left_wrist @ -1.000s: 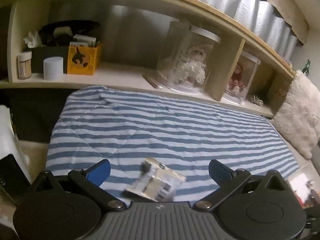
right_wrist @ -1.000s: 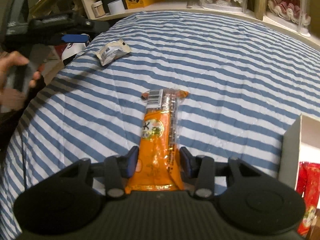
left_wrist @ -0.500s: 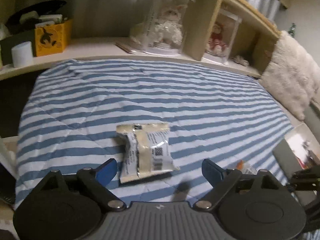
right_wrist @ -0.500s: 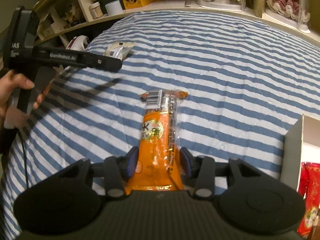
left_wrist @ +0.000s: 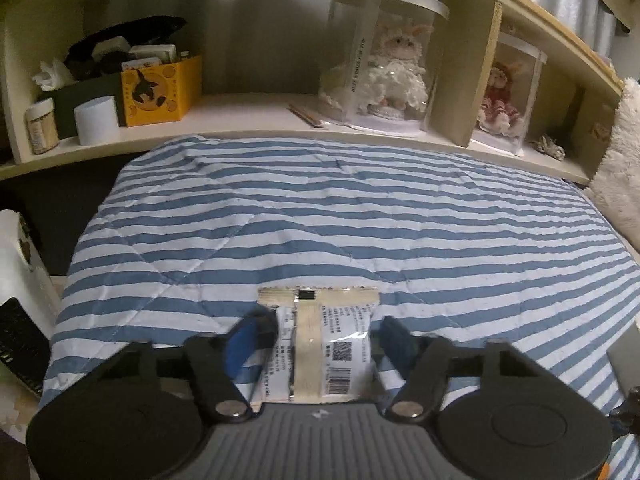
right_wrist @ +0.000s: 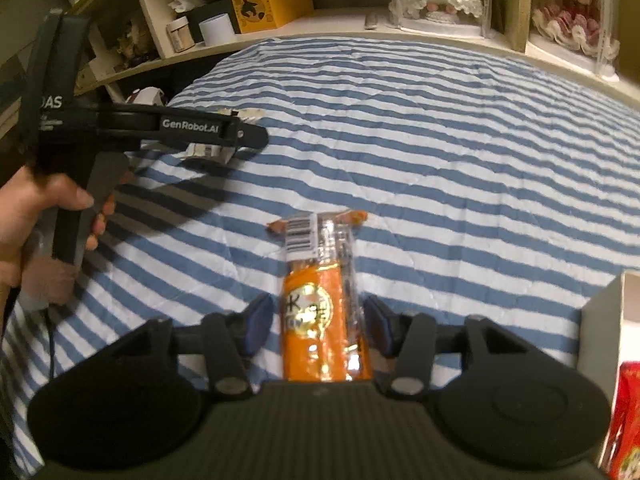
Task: Organize snacks
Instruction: 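Carry the orange bar and white pastry over the white box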
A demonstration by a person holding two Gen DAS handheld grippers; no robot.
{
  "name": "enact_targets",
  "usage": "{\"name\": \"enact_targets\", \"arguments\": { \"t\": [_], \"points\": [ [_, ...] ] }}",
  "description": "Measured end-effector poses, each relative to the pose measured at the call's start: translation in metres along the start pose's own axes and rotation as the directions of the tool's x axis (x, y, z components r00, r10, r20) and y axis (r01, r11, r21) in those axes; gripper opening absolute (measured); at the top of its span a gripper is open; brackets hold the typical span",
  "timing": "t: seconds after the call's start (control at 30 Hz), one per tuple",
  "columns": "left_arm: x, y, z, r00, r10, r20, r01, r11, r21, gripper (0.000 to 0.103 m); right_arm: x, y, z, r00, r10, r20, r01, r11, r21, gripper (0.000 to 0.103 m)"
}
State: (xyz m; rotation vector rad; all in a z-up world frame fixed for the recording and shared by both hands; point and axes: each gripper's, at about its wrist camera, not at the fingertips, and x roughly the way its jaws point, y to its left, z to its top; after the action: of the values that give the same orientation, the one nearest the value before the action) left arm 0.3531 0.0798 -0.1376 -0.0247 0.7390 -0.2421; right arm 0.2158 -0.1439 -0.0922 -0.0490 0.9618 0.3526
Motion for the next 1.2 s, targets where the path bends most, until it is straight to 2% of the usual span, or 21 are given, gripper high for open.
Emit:
{"name": "enact_targets", "arguments": {
  "t": [0.03,0.2,0.6,0.9,1.2],
  "points": [
    [-0.001,0.001,0.0,1.0,0.005,0.005,-0.005,1.0,-0.009,0.055,0.003,0.004,0.002,1.0,-0.009,0.002,0.009,1.0,-0.013,0.049],
    [-0.01,0.006,-0.003,0.999,-0.025,0.024,0.027,0.998,-0.062,0.053,-0.001,0.011,0.0,1.0,-0.02,0.019,0.021,0.999,-0.042,0.041],
    [-0.058,-0.027,-0.004,1.0,-0.023,0.012,0.023,1.0,-0.018,0.052,-0.044,-0.003,-0.001,0.995,-0.021,0.099,0.018,0.999,0.031,0.04],
    [-0.103,-0.054,0.006,0.998,-0.043,0.039,0.045,0.997,-0.063,0.052,-0.096,-0.018,-0.003,0.983,-0.051,0.175,0.039,0.997,0.068,0.04],
    [-0.15,-0.103,0.007,0.995,-0.072,0.072,0.076,0.995,-0.063,0.052,-0.152,-0.05,-0.016,0.968,-0.091,0.236,0.064,0.991,0.12,0.04]
  ]
}}
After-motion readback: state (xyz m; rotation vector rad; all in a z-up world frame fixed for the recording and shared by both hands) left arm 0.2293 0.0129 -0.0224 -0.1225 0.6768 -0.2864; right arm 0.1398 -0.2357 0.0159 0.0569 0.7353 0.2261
